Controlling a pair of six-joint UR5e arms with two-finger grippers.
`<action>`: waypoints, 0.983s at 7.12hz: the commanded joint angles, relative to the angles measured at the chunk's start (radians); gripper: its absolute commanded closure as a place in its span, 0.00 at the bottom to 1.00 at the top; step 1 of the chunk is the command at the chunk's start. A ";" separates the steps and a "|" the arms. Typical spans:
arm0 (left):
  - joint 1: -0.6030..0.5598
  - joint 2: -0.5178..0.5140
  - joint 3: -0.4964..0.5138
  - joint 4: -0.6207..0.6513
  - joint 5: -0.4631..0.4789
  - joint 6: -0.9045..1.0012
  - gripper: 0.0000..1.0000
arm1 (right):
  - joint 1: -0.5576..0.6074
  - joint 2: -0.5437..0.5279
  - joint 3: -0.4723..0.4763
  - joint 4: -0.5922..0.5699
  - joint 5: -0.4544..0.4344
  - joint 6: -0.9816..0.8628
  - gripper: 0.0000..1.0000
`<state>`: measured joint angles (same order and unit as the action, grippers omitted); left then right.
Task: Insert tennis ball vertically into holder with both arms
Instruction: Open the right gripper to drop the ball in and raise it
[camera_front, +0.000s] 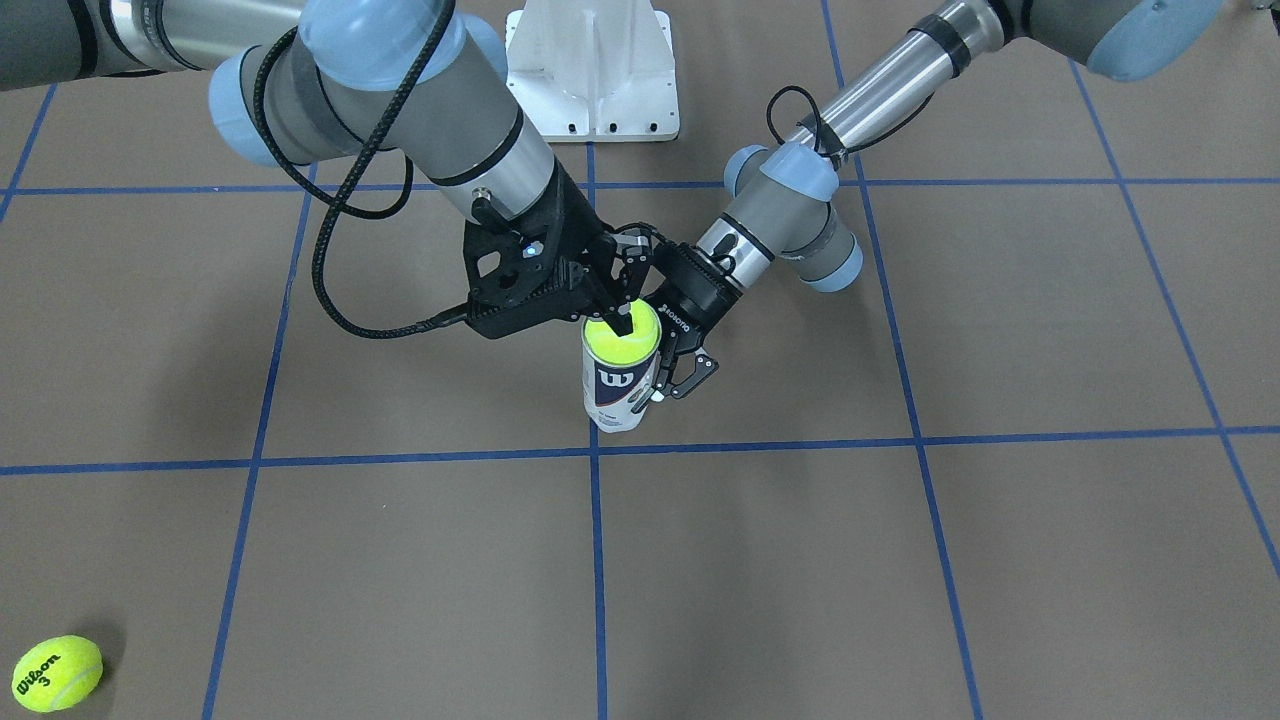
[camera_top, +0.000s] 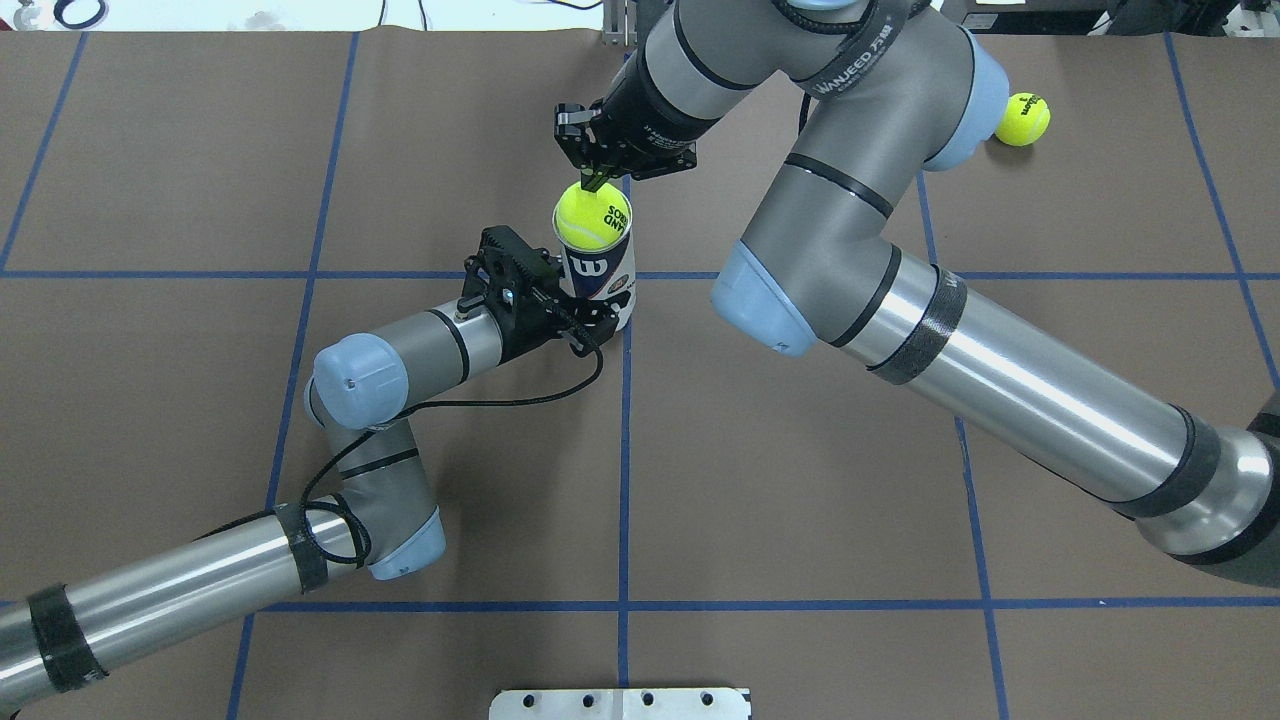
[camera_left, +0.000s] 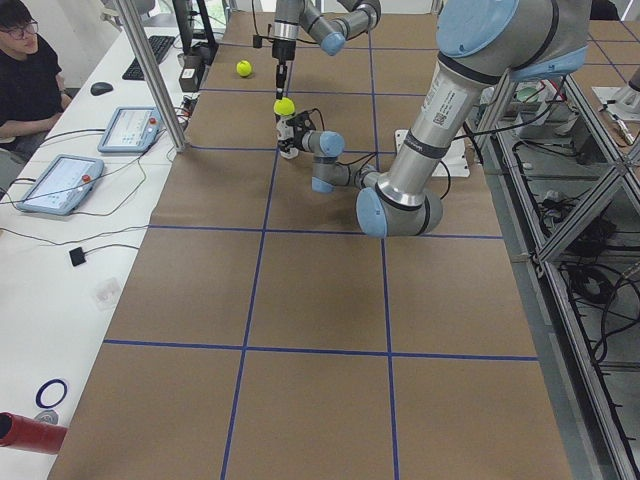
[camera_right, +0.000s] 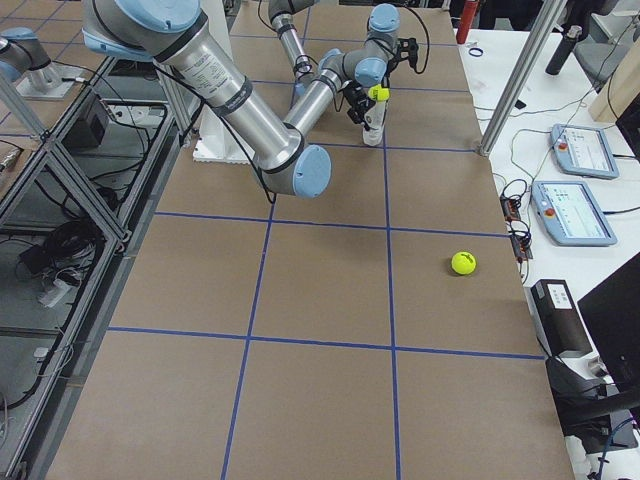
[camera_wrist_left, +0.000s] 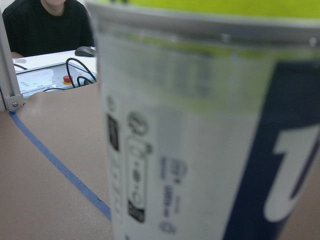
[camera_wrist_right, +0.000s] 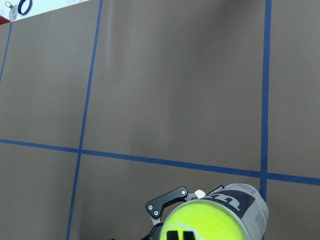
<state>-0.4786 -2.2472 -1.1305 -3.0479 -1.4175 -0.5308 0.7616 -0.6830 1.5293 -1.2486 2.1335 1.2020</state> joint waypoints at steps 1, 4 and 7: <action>0.000 0.000 0.000 0.000 0.000 0.000 0.29 | -0.027 -0.007 -0.011 -0.003 -0.026 0.005 1.00; 0.000 0.000 0.000 0.001 0.000 0.000 0.29 | -0.016 -0.003 -0.005 0.003 -0.024 0.007 1.00; -0.002 0.000 -0.002 0.000 0.000 0.000 0.29 | 0.202 -0.091 -0.014 0.000 0.026 -0.129 1.00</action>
<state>-0.4792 -2.2473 -1.1315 -3.0479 -1.4174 -0.5314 0.8527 -0.7131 1.5230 -1.2490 2.1345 1.1705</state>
